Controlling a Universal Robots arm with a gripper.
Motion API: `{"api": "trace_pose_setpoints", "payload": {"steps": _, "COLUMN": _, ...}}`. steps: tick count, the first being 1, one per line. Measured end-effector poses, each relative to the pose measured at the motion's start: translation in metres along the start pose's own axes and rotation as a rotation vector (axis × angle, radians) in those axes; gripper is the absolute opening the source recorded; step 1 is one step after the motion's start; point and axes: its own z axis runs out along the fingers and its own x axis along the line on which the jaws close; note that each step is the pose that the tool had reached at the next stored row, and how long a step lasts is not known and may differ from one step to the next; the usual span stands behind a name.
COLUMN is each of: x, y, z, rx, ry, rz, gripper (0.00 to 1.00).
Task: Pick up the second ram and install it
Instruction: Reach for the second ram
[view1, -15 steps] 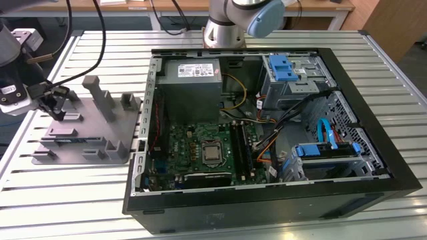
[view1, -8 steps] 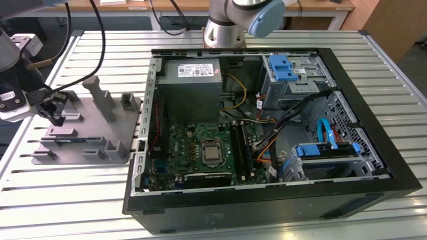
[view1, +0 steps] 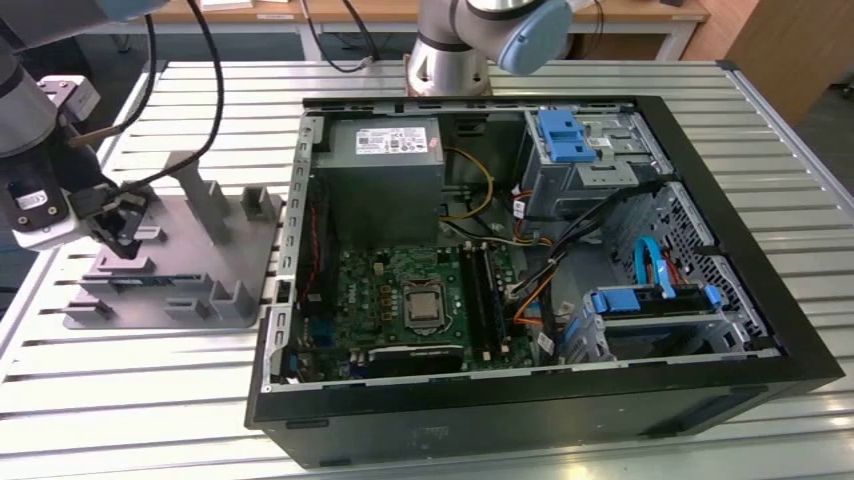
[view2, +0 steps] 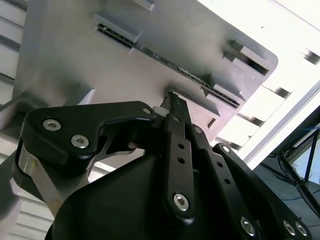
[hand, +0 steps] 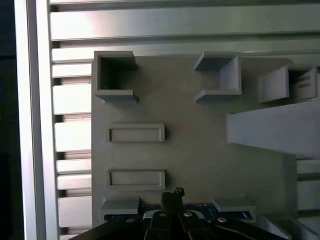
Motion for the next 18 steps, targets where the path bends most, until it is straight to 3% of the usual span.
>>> {"api": "trace_pose_setpoints", "payload": {"steps": 5, "x": -0.0042, "y": -0.009, "z": 0.0044, "rx": -0.0002, "ry": 0.0005, "rz": 0.0, "gripper": 0.1}}
{"api": "trace_pose_setpoints", "payload": {"steps": 11, "x": -0.0127, "y": -0.0133, "z": 0.0085, "rx": 0.0001, "ry": 0.0023, "rz": -0.001, "gripper": 0.1}}
{"api": "trace_pose_setpoints", "payload": {"steps": 18, "x": -0.0136, "y": -0.0204, "z": 0.0092, "rx": 0.0004, "ry": 0.0023, "rz": -0.001, "gripper": 0.1}}
